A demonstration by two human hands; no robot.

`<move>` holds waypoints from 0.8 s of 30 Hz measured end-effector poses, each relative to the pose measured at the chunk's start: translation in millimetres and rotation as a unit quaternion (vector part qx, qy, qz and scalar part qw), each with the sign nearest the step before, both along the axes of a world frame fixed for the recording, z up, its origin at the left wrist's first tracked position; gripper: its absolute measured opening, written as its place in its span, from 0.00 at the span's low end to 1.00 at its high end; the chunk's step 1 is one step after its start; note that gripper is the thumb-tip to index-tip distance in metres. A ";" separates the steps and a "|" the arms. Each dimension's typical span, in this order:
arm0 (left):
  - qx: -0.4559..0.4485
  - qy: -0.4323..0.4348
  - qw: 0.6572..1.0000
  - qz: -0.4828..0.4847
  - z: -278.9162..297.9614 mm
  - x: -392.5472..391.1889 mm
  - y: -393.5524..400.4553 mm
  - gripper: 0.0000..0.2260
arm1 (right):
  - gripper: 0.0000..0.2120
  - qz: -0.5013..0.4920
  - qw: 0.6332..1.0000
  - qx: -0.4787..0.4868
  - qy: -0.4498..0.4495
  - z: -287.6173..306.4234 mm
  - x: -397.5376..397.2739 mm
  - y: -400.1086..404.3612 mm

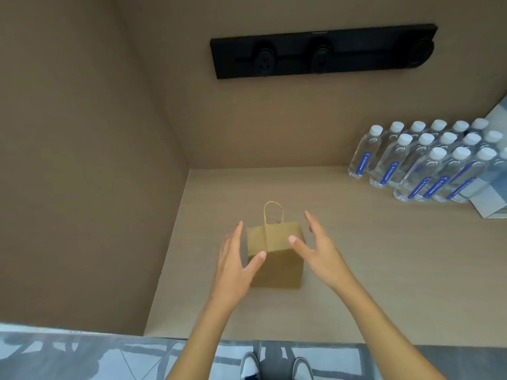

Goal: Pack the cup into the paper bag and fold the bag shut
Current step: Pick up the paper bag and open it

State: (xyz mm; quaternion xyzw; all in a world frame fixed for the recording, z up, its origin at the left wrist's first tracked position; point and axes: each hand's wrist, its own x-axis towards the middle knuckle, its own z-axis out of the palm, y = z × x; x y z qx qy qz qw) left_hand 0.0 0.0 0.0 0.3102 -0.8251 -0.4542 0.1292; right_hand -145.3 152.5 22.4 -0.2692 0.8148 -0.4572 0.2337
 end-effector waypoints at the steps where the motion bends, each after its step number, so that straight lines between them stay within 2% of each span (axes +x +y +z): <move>1: 0.009 0.005 1.000 0.018 1.0 -1.3 0.9 0.35 | 0.36 -0.034 0.999 -0.014 -0.040 -2.7 -2.0 -2.6; 6: 0.025 -0.007 0.997 0.073 1.4 -9.9 -1.4 0.26 | 0.28 -0.100 0.970 -0.062 -0.215 -12.7 -4.8 -10.4; 9: 0.032 0.003 0.995 0.093 6.4 -15.9 -6.2 0.21 | 0.21 -0.154 0.932 -0.151 -0.292 -17.7 -3.4 -11.9; 13: 0.022 0.016 0.993 0.117 10.1 -25.0 -1.4 0.18 | 0.14 -0.198 0.880 -0.230 -0.364 -11.7 4.4 -13.0; 19: -0.002 0.008 0.994 0.111 15.8 -35.7 12.8 0.16 | 0.10 -0.176 0.823 -0.289 -0.456 -7.8 20.2 -4.2; 22: 0.034 -0.001 0.995 0.091 21.2 -35.9 22.6 0.18 | 0.07 -0.151 0.821 -0.301 -0.461 -7.2 28.1 -2.5; 24: 0.067 -0.016 0.995 0.071 24.5 -35.2 28.6 0.23 | 0.05 -0.148 0.842 -0.282 -0.435 -9.0 33.3 -3.1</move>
